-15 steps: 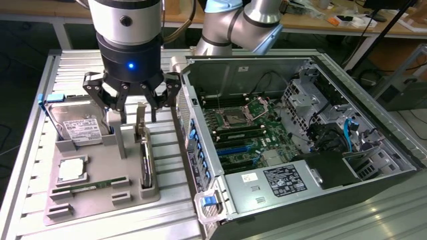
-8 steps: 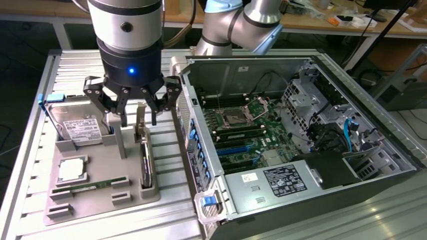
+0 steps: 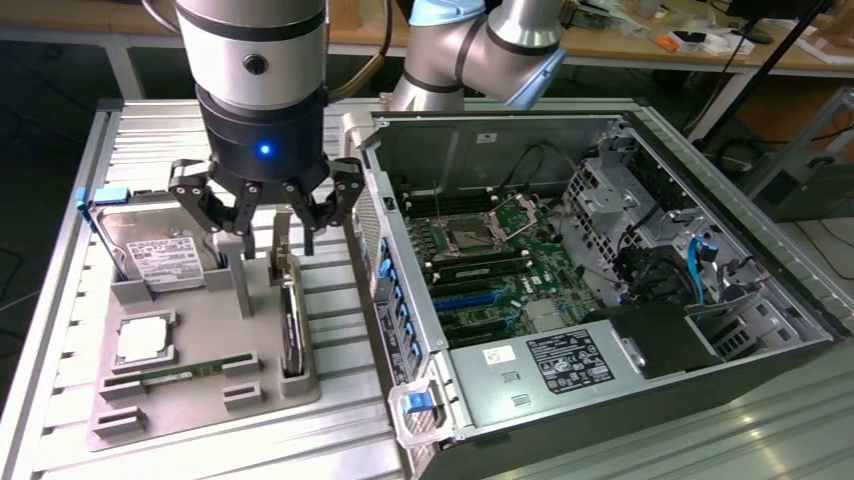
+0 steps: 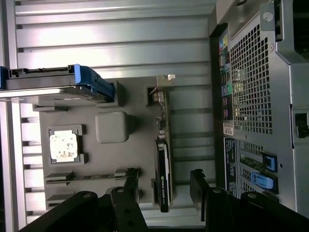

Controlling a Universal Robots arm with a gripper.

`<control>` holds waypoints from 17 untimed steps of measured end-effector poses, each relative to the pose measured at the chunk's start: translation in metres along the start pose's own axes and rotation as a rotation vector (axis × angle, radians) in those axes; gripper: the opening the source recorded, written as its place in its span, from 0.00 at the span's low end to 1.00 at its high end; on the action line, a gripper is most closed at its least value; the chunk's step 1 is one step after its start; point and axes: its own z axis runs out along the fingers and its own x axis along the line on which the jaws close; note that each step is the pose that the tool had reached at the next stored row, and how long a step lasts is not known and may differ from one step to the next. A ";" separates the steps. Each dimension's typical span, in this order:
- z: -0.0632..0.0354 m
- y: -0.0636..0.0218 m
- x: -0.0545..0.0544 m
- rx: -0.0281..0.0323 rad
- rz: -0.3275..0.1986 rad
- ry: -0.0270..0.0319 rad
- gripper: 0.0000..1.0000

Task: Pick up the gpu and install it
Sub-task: 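Pick up the gpu and move the gpu toward the slot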

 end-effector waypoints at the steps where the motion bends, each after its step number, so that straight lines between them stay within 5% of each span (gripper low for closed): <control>1: 0.0005 -0.0003 0.000 0.0001 -0.001 0.0001 0.56; 17: 0.0075 -0.0042 -0.004 0.0001 -0.022 0.0015 0.56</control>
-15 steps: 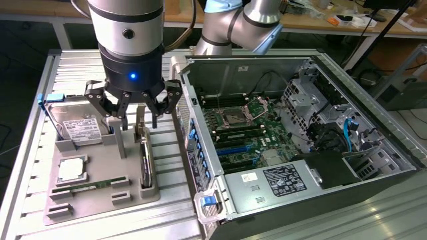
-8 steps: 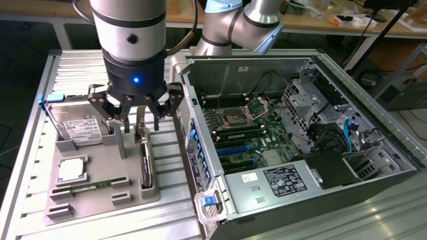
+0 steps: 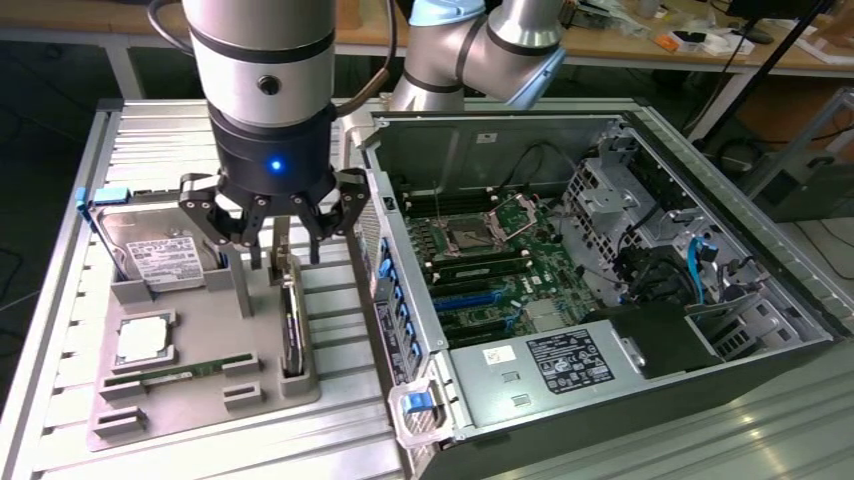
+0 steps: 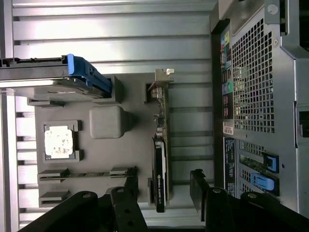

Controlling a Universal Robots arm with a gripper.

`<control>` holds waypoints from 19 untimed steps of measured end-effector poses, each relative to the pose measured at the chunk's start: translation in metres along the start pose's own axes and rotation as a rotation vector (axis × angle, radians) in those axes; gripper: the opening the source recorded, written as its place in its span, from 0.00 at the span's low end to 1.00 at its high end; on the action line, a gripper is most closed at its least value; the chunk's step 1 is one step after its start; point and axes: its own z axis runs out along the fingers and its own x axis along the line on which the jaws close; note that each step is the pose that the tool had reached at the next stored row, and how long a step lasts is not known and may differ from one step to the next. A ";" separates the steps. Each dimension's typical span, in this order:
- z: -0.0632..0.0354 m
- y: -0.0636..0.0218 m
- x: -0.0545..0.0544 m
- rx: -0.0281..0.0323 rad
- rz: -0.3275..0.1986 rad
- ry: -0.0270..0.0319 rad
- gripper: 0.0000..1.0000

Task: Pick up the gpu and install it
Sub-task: 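Pick up the gpu and move the gpu toward the slot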

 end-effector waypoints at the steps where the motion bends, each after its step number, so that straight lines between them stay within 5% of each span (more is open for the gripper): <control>1: 0.0006 -0.0003 0.000 0.0000 -0.002 0.0001 0.56; 19: 0.0055 -0.0020 -0.001 0.0000 -0.007 0.0005 0.56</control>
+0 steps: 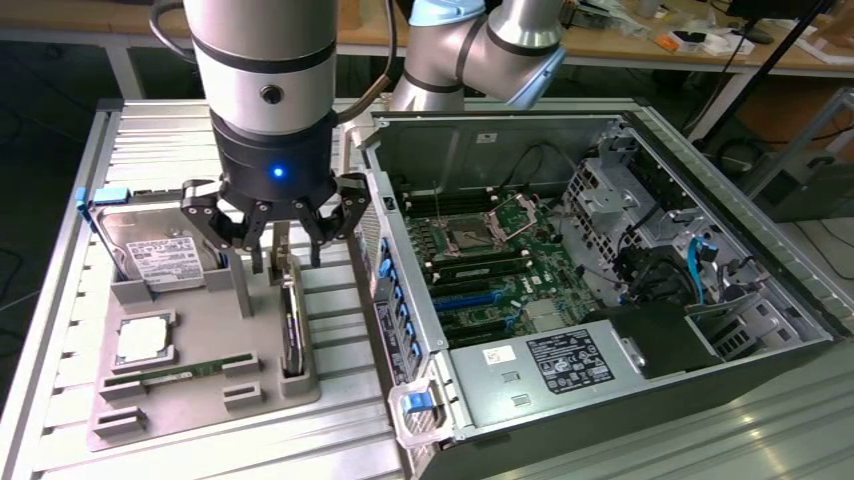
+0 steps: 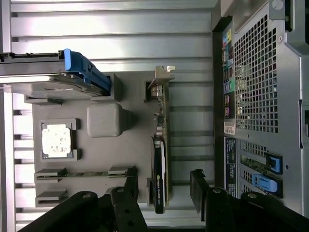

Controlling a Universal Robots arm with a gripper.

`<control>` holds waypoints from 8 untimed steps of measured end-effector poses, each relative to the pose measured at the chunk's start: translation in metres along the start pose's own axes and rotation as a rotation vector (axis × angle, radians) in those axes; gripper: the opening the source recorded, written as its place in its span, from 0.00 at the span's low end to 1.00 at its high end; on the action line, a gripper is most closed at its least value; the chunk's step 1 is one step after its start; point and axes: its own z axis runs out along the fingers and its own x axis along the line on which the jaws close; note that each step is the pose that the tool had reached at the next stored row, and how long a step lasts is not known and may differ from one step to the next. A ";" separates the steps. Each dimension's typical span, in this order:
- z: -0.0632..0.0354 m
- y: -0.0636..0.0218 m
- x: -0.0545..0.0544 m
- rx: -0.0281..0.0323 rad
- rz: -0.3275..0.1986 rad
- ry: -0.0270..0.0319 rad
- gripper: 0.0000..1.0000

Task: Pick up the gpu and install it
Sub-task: 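Pick up the gpu and move the gpu toward the slot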

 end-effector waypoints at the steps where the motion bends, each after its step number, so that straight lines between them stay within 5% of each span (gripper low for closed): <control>1: 0.0008 -0.0005 0.000 -0.0001 0.000 -0.0001 0.56; 8: 0.0028 -0.0016 0.000 0.0000 0.000 -0.0001 0.56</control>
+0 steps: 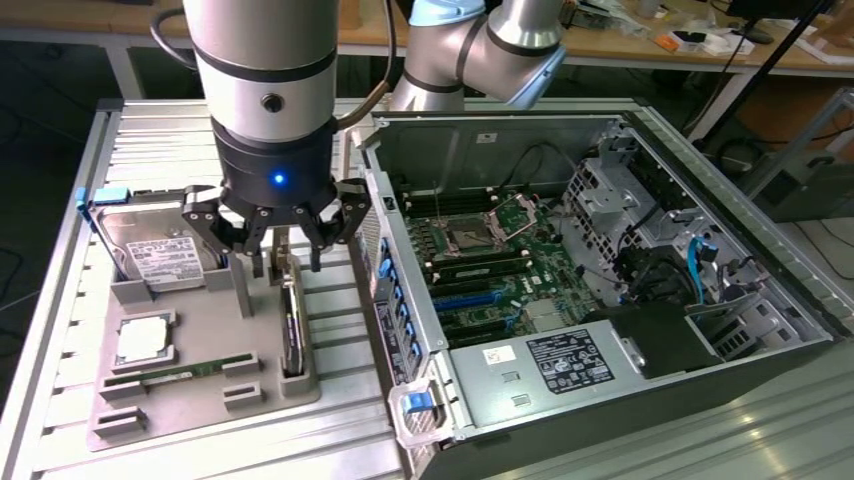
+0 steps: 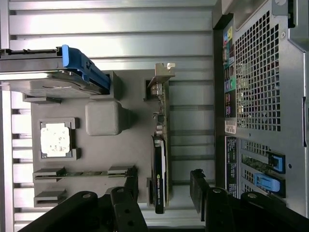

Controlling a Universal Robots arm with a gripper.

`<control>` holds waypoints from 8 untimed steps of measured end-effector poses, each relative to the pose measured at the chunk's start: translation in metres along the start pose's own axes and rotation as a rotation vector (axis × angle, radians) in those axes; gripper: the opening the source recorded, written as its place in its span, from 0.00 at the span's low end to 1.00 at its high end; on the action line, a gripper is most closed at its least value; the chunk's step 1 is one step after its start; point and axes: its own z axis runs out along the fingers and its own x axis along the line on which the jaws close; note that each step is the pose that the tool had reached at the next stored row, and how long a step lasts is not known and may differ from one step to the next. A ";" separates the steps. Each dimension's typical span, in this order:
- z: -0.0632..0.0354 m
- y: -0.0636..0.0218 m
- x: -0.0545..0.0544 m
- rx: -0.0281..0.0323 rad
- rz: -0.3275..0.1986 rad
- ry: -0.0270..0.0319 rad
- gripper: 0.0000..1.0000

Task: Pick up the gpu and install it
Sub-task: 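Pick up the gpu and move the gpu toward the slot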

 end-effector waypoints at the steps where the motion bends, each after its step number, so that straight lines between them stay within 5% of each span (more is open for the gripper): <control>1: 0.0001 0.0000 0.000 0.0000 0.000 -0.0001 0.56; 8: 0.0022 -0.0003 0.000 -0.0001 0.000 -0.0001 0.56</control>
